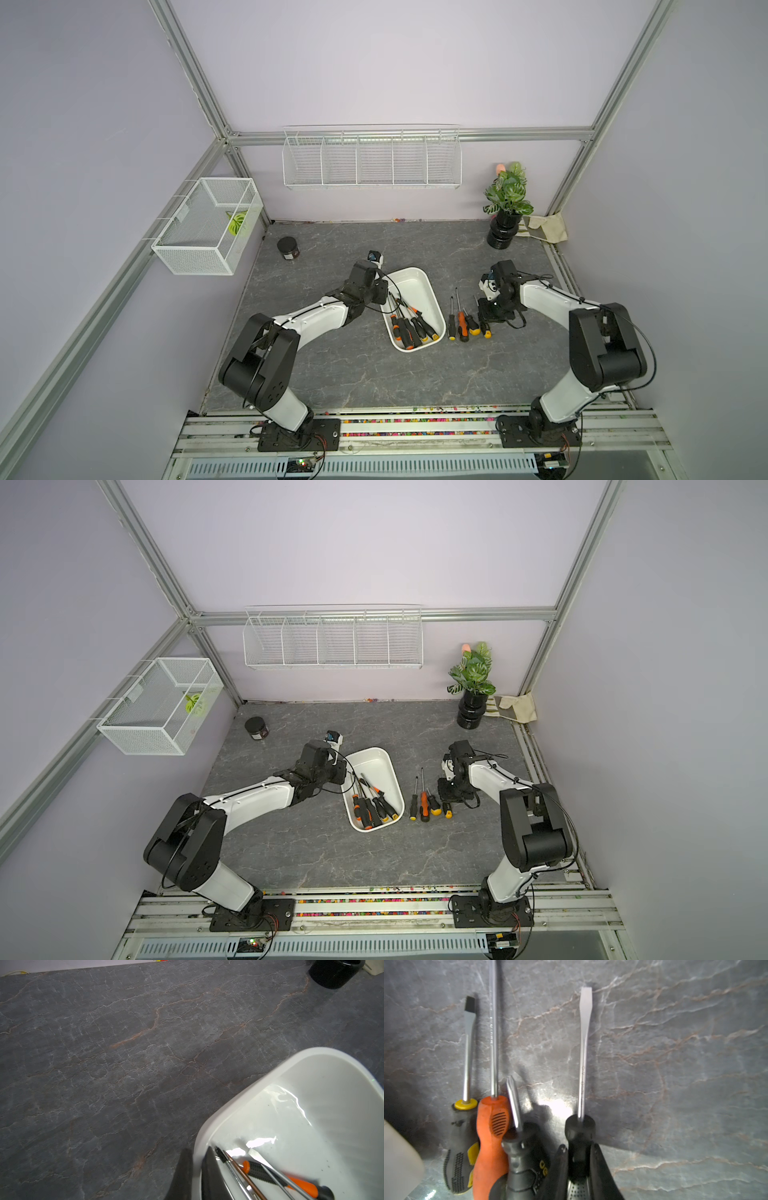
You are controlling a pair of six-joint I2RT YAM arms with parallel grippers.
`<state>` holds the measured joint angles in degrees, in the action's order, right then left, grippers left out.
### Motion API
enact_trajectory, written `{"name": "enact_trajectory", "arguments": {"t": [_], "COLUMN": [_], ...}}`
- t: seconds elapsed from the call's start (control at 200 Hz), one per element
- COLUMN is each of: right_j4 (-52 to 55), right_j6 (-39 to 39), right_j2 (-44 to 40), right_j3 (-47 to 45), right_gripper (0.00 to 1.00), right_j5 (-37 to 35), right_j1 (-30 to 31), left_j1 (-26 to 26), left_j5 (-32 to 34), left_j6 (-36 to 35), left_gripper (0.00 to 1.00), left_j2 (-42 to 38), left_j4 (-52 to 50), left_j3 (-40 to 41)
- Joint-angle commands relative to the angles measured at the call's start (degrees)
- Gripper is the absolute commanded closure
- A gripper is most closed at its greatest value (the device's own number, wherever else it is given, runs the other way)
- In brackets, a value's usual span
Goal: Take out the screwdriver from the storage box
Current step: Place the screwdriver at the center of the board.
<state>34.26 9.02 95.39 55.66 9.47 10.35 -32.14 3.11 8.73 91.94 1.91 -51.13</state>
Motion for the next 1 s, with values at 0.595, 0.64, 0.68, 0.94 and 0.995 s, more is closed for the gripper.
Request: {"name": "enact_trajectory", "arguments": {"t": [0.595,0.64,0.68,0.94,0.995], "right_j4": [2.06,2.05,2.08,2.48,1.89], "right_j6": [0.10,0.03,-0.04,-3.05,-2.33], "right_j2": [-6.32,-6.84,-7.58,-16.93,-18.97], "right_j3": [-0.11,-0.20,-0.35,0.39,0.58], "right_gripper": [0.48,0.48,0.47,0.47,0.47], "right_j5": [-0.58,-0.73,-0.89,-6.10,-5.24], "right_j1": [-0.15,-0.15,-0.11,10.07,12.23], "left_j1": [0.15,0.10,0.10,0.10,0.14], "left_j5": [0.19,0.16,0.14,-0.29,-0.43], "left_j6": [-0.71,-0.61,-0.60,0.20,0.40], "left_gripper": [1.00,1.00,1.00,1.00,1.00], "left_j2": [0.58,0.56,0.49,0.62,0.55], "left_j4": [2.57,2.47,2.38,1.89,1.56], "left_j3": [0.89,0.88,0.84,0.34,0.25]}}
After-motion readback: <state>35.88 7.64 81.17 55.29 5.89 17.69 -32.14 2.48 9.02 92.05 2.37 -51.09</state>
